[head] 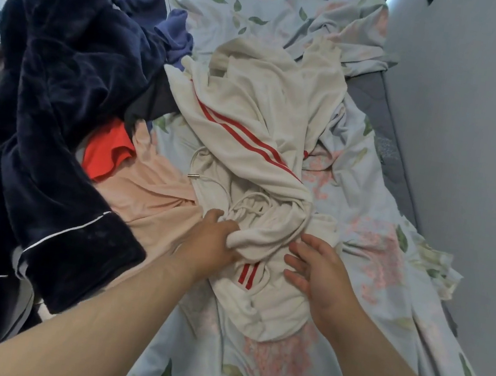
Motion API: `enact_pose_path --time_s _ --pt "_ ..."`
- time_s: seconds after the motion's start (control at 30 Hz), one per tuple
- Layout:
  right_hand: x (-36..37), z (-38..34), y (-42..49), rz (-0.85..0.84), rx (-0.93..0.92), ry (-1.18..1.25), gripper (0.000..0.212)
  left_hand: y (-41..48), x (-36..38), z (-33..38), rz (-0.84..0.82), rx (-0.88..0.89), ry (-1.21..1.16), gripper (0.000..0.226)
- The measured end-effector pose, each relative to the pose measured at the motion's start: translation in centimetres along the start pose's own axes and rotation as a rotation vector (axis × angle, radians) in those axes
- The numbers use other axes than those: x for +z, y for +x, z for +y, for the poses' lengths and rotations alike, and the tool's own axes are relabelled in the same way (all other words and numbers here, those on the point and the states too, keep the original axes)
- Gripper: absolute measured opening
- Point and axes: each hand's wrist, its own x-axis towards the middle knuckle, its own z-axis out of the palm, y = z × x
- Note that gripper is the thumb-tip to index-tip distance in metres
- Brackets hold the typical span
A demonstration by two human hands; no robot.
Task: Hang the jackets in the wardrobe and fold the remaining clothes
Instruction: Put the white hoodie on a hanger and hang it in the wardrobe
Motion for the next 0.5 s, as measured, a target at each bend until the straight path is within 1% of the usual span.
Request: enact_pose_path --time_s 0.03,0.07,0.13,0.2,0.23,0.33,0.4,0.5 --pt "-0.2 0.2 0.0 0.000 -0.004 -0.008 0.026 0.3 -0.2 0.5 0.060 0.018 -0.039 0.021" --pt "-0.3 0.2 -0.2 -0.003 -0.005 -0.014 0.024 0.5 -0.6 0.9 0.119 0.017 -0.104 0.007" --pt "-0.7 0.0 -0.7 0.005 -0.022 -0.036 0.020 0.4 -1.8 2.0 0.185 -0.115 -0.330 0.014" --pt "-0.9 -0.8 -1.6 0.024 -0.065 -0.053 0.017 0.0 -3.4 3.7 0.202 -0.246 -0.703 0.009" --pt "-0.9 -1.5 -2.4 0.040 -0.091 -0.058 0.016 -0.4 -4.5 4.8 0.196 -0.319 -0.890 0.003" --pt "-1.6 -4.1 -6.3 0.085 -0.233 -0.191 0.015 -2.9 -7.9 8.9 0.148 -0.541 -1.349 0.009" --pt "-2.1 -5.5 -9.4 0.079 -0.265 -0.306 0.019 -4.9 -10.5 12.0 0.110 -0.599 -1.533 0.013" --pt "-2.0 -7.7 -14.1 -0.036 -0.311 -0.488 0.044 -8.0 -15.4 17.3 0.086 -0.565 -1.708 0.015"
